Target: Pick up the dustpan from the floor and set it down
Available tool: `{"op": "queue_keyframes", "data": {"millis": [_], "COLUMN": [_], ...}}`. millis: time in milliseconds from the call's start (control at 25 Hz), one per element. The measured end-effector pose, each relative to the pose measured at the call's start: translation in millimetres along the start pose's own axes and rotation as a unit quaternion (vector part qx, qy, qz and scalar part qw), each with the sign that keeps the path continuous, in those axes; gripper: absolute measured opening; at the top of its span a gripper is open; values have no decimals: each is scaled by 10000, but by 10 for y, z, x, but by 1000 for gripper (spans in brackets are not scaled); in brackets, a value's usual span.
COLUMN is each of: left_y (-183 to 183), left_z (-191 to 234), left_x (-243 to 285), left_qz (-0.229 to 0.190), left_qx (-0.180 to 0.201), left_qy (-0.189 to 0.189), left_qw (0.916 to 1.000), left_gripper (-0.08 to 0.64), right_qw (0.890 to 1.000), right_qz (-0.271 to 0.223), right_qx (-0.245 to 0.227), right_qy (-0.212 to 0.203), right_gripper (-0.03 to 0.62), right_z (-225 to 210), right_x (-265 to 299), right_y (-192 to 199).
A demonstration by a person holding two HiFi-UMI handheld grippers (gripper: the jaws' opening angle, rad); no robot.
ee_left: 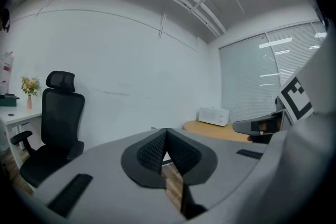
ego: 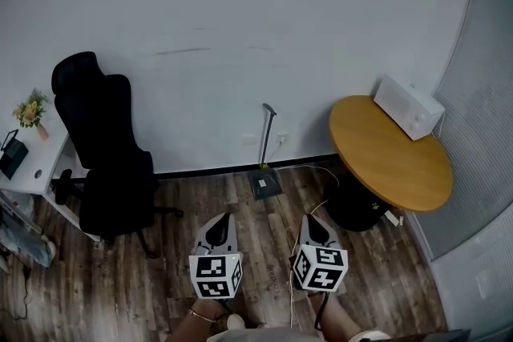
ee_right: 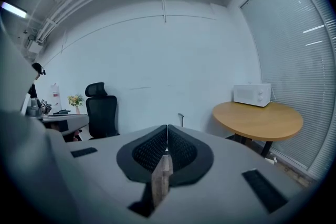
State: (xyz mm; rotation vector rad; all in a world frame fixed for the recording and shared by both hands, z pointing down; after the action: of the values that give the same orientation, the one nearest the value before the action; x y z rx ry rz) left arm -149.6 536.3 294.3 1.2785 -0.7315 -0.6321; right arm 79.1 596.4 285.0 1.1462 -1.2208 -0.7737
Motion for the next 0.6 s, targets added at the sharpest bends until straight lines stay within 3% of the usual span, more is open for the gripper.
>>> {"op": "queue_keyframes", "data": {"millis": [600], "left_y": [149], "left_z": [318], "left_x": [220], "left_qz": [240], "left_qx": [1], "left_qy": [187], "left_qw": [9995], "left_gripper": [9], "right_qw": [9992], "right_qz": [386], "right_qx": [68], "right_qy": [29], "right_gripper": [32], "right_z": [237], "right_x": [284], "right_y": [150]}}
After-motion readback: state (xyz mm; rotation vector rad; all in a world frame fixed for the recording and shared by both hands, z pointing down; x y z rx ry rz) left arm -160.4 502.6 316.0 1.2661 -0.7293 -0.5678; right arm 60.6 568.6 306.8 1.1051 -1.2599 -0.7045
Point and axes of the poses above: the fingertips, and each gripper's own axes: x forward along the fingers, z to its left, y out of its underside, the point moved 10 cm from there along -x, backward along the fingers, and after that the axes turned 6 degrees about y, right-handed, at the moved point
